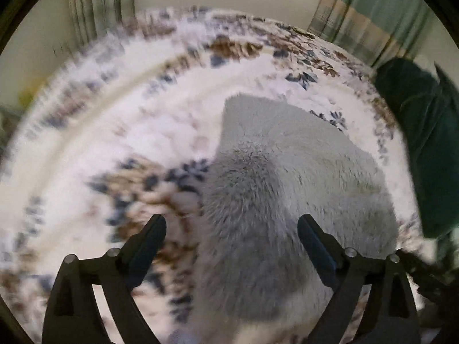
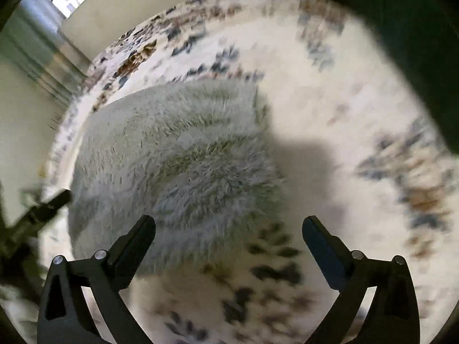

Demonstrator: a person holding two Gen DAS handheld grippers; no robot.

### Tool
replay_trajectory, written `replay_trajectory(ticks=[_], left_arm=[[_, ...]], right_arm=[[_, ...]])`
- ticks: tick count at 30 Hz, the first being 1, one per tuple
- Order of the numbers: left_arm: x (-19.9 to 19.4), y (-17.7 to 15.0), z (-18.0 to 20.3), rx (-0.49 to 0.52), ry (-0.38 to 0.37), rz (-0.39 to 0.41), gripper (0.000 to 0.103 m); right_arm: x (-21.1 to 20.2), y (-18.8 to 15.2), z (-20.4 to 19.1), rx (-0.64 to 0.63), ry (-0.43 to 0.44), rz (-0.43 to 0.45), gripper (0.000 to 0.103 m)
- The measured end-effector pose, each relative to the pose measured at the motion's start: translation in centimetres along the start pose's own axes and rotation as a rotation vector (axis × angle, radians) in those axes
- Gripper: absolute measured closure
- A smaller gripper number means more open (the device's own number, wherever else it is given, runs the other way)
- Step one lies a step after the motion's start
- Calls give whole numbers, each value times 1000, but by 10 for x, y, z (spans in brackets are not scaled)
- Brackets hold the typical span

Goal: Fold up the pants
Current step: 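Lay the folded fleece flat on the bed and open both grippers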

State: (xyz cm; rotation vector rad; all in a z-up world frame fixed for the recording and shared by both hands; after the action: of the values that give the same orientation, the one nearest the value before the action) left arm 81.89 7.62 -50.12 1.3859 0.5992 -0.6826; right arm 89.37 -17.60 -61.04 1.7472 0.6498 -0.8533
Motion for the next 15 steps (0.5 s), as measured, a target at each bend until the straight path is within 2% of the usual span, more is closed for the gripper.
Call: replay_trajectory(ticks=[3, 8, 15], left_arm=[[-35, -2, 3, 52, 65, 36, 6], [-90, 6, 7, 72, 120, 88, 6], [-218, 12, 30, 82, 128, 180, 6]], right_arm=[[-49, 11, -17, -88, -92, 77, 0], [-150, 15, -21, -76, -86, 135, 0], [-305, 5, -37, -124, -75, 208, 0]])
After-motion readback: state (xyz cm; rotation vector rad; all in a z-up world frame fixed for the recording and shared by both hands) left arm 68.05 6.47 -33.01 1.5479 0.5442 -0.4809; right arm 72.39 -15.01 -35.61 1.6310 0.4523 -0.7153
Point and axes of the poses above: each gripper's, at about its wrist camera, not at the fingertips, and x roughly the way its jaws point, z to its right, y to its top, the point moved 3 cm from there along x, roughly the way its jaws point, and after that the axes turned 12 degrees about z, right-handed, at the moved point
